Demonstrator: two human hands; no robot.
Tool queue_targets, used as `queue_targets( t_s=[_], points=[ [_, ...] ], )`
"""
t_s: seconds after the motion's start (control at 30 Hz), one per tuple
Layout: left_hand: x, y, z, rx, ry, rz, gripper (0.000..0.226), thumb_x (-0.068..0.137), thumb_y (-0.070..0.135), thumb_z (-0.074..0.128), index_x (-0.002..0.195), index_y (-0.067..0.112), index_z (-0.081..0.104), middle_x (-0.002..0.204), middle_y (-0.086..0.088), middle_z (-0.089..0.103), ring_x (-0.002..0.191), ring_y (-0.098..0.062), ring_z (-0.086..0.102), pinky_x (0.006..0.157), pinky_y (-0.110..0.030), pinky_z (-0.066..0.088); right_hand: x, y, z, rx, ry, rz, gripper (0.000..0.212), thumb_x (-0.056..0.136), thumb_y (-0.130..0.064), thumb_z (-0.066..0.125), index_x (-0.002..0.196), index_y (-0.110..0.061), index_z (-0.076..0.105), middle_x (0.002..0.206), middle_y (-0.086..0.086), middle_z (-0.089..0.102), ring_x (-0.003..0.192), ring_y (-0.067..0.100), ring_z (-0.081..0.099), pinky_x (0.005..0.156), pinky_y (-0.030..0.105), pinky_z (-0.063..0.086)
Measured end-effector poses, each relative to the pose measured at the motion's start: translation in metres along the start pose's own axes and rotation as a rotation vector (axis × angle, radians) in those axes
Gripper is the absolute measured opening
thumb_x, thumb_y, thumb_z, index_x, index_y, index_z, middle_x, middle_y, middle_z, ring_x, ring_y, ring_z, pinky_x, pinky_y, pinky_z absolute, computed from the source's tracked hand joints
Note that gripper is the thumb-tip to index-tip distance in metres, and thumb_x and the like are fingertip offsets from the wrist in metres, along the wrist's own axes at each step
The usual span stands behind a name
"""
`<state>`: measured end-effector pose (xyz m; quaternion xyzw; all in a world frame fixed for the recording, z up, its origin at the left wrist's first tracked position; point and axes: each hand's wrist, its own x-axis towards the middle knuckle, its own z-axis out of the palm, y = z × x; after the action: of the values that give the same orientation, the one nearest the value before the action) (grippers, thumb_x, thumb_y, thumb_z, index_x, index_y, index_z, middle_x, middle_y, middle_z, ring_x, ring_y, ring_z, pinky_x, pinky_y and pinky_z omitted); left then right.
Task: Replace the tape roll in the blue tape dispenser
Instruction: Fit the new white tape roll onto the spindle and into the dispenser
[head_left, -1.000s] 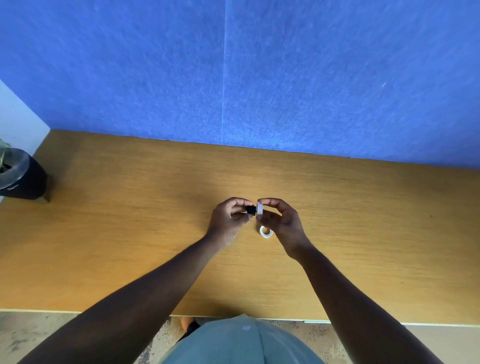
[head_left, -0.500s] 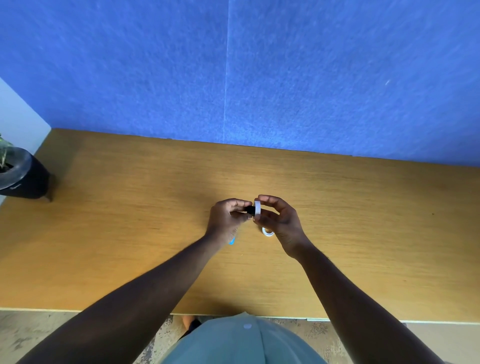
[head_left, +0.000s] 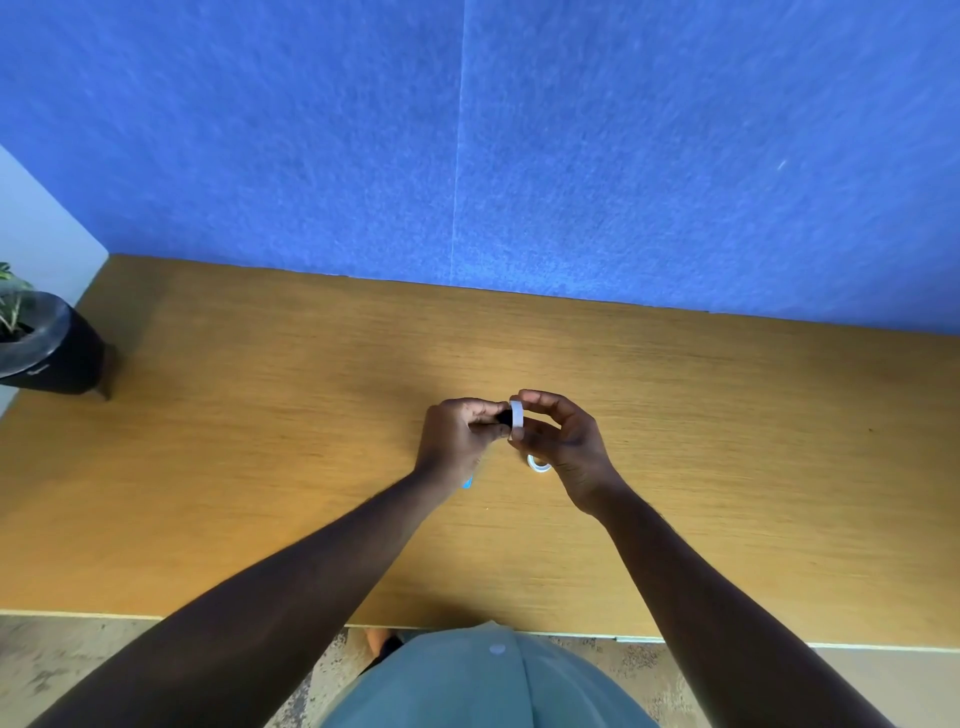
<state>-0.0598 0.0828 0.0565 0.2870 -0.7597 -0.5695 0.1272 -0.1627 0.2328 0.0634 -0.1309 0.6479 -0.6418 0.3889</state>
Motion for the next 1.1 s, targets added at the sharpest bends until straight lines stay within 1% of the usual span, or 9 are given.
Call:
queue_targets(
  t_s=[0.13, 0.23, 0.37, 0.53, 0.63, 0.73, 0.87, 0.97, 1.1],
  points=[
    [-0.003, 0.002, 0.006, 0.087, 0.014, 0.084, 0.032, 0.094, 0.003, 0.072, 0.126, 0.007, 0.073, 0.120, -0.007, 0.077, 0.111, -0.013, 0.073, 0.096, -0.020, 0.056, 0.002, -0.004, 0.006, -0.078, 0.047, -0.025, 0.050, 0.082, 0.003, 0.084, 0.127, -0.013, 0.068, 0.129, 0.007, 0.074, 0.119, 0.027, 0.072, 0.101, 0.067, 0.051],
    [-0.002, 0.005, 0.008, 0.106, 0.045, 0.069, 0.032, 0.097, 0.002, 0.067, 0.129, 0.009, 0.072, 0.124, -0.006, 0.076, 0.116, -0.014, 0.071, 0.101, -0.025, 0.056, 0.002, -0.006, 0.011, -0.111, 0.077, -0.047, 0.049, 0.081, 0.003, 0.085, 0.125, -0.015, 0.069, 0.126, 0.001, 0.075, 0.117, 0.021, 0.073, 0.096, 0.077, 0.045],
    [-0.001, 0.006, 0.010, 0.125, 0.016, 0.059, 0.038, 0.100, 0.002, 0.060, 0.137, 0.010, 0.067, 0.130, -0.007, 0.073, 0.122, -0.017, 0.069, 0.106, -0.030, 0.054, 0.002, -0.006, 0.013, -0.110, 0.094, -0.054, 0.050, 0.082, 0.003, 0.084, 0.126, -0.015, 0.069, 0.126, 0.000, 0.075, 0.118, 0.019, 0.073, 0.095, 0.079, 0.044],
    [-0.004, 0.006, 0.014, 0.168, -0.054, 0.011, 0.044, 0.102, 0.003, 0.057, 0.146, 0.007, 0.055, 0.136, -0.008, 0.070, 0.127, -0.018, 0.066, 0.103, -0.021, 0.049, 0.005, -0.003, 0.013, -0.117, 0.100, -0.056, 0.050, 0.082, 0.005, 0.083, 0.127, -0.014, 0.069, 0.127, 0.001, 0.075, 0.117, 0.018, 0.073, 0.103, 0.054, 0.058],
    [-0.004, 0.005, 0.014, 0.191, -0.078, 0.011, 0.045, 0.102, 0.003, 0.057, 0.147, 0.007, 0.055, 0.135, -0.008, 0.070, 0.126, -0.018, 0.066, 0.105, -0.025, 0.052, 0.007, -0.001, 0.013, -0.111, 0.107, -0.062, 0.049, 0.082, 0.005, 0.083, 0.126, -0.013, 0.070, 0.125, 0.003, 0.076, 0.115, 0.019, 0.074, 0.097, 0.038, 0.060],
    [-0.003, 0.005, 0.011, 0.119, -0.064, -0.043, 0.043, 0.100, 0.002, 0.058, 0.143, 0.008, 0.059, 0.133, -0.007, 0.071, 0.124, -0.017, 0.067, 0.105, -0.030, 0.054, 0.009, 0.001, 0.013, -0.117, 0.111, -0.058, 0.048, 0.082, 0.003, 0.084, 0.126, -0.012, 0.071, 0.124, 0.003, 0.076, 0.114, 0.019, 0.075, 0.093, 0.033, 0.059],
    [-0.002, 0.005, 0.007, -0.065, -0.038, -0.205, 0.036, 0.092, 0.003, 0.066, 0.124, 0.017, 0.073, 0.110, 0.000, 0.079, 0.104, -0.013, 0.075, 0.099, -0.040, 0.060, 0.009, 0.005, 0.014, -0.217, 0.111, -0.072, 0.046, 0.084, -0.003, 0.084, 0.127, -0.011, 0.072, 0.120, 0.002, 0.078, 0.112, 0.015, 0.075, 0.096, 0.036, 0.061],
    [-0.003, 0.008, 0.005, -0.188, -0.032, -0.256, 0.028, 0.084, 0.011, 0.074, 0.102, 0.032, 0.078, 0.093, 0.007, 0.081, 0.097, -0.019, 0.077, 0.095, -0.045, 0.061, 0.007, 0.006, 0.016, -0.309, 0.080, -0.091, 0.043, 0.093, -0.003, 0.076, 0.135, -0.011, 0.069, 0.120, -0.002, 0.078, 0.107, 0.004, 0.074, 0.091, 0.025, 0.060],
    [-0.005, 0.009, 0.005, -0.186, -0.019, -0.219, 0.029, 0.086, 0.013, 0.077, 0.113, 0.023, 0.078, 0.100, 0.009, 0.080, 0.095, -0.003, 0.074, 0.085, -0.020, 0.057, 0.004, 0.007, 0.018, -0.322, 0.051, -0.093, 0.041, 0.102, 0.007, 0.056, 0.140, -0.007, 0.065, 0.114, 0.003, 0.074, 0.082, -0.005, 0.067, 0.072, 0.012, 0.050]
  ],
)
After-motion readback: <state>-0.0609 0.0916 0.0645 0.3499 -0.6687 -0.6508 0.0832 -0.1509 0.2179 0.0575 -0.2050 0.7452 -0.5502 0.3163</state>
